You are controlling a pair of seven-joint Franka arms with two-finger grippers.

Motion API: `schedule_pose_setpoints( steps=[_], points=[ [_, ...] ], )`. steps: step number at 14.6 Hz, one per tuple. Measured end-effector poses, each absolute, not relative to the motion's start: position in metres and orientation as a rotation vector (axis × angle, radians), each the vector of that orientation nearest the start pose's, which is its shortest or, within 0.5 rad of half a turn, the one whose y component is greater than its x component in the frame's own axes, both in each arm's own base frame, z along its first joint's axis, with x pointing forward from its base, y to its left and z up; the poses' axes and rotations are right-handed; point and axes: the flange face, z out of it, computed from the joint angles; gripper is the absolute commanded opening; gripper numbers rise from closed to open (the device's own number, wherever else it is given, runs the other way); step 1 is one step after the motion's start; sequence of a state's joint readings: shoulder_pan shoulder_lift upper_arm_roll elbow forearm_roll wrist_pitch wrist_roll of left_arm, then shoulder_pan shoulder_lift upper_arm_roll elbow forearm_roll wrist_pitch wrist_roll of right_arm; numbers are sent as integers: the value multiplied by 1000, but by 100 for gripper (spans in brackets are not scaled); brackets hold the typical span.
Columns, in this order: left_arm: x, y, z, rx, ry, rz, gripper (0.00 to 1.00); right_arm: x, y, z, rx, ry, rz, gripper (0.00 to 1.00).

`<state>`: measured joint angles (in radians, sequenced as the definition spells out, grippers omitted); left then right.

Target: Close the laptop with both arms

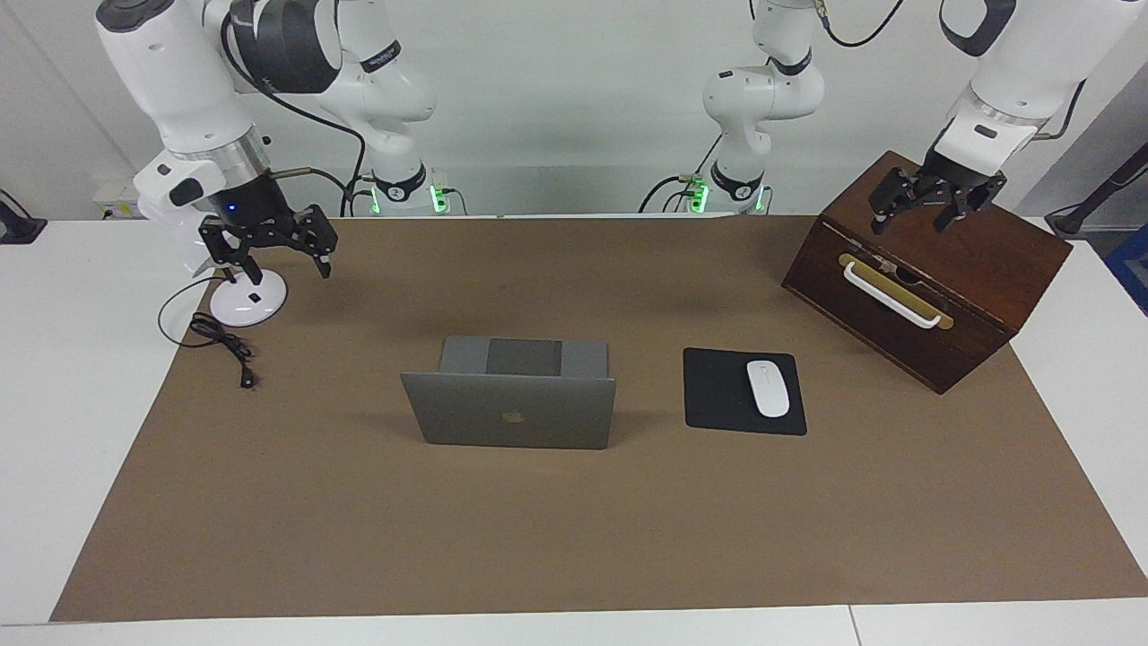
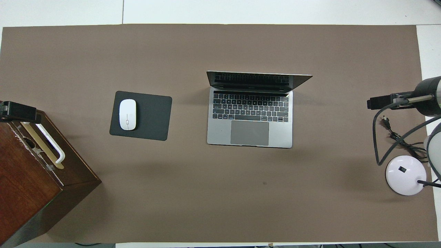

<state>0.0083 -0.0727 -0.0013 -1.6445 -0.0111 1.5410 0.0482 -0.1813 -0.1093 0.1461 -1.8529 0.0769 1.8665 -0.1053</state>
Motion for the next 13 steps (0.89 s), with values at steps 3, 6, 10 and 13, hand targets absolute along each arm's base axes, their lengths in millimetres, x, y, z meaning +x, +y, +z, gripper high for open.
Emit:
schedule_pose_setpoints(
  steps=[3, 6, 10, 13],
  points=[
    [528, 3, 627, -3153, 63, 48, 100, 539, -13, 573, -3085, -72, -163, 100],
    [528, 3, 627, -3153, 62, 48, 100, 538, -17, 573, -3122, -82, -159, 100],
    [528, 3, 627, -3153, 62, 48, 100, 538, -19, 574, -3150, -93, -162, 100],
    [528, 3, 627, -3153, 62, 48, 100, 537, -17, 579, -3150, -100, -174, 100]
  ],
)
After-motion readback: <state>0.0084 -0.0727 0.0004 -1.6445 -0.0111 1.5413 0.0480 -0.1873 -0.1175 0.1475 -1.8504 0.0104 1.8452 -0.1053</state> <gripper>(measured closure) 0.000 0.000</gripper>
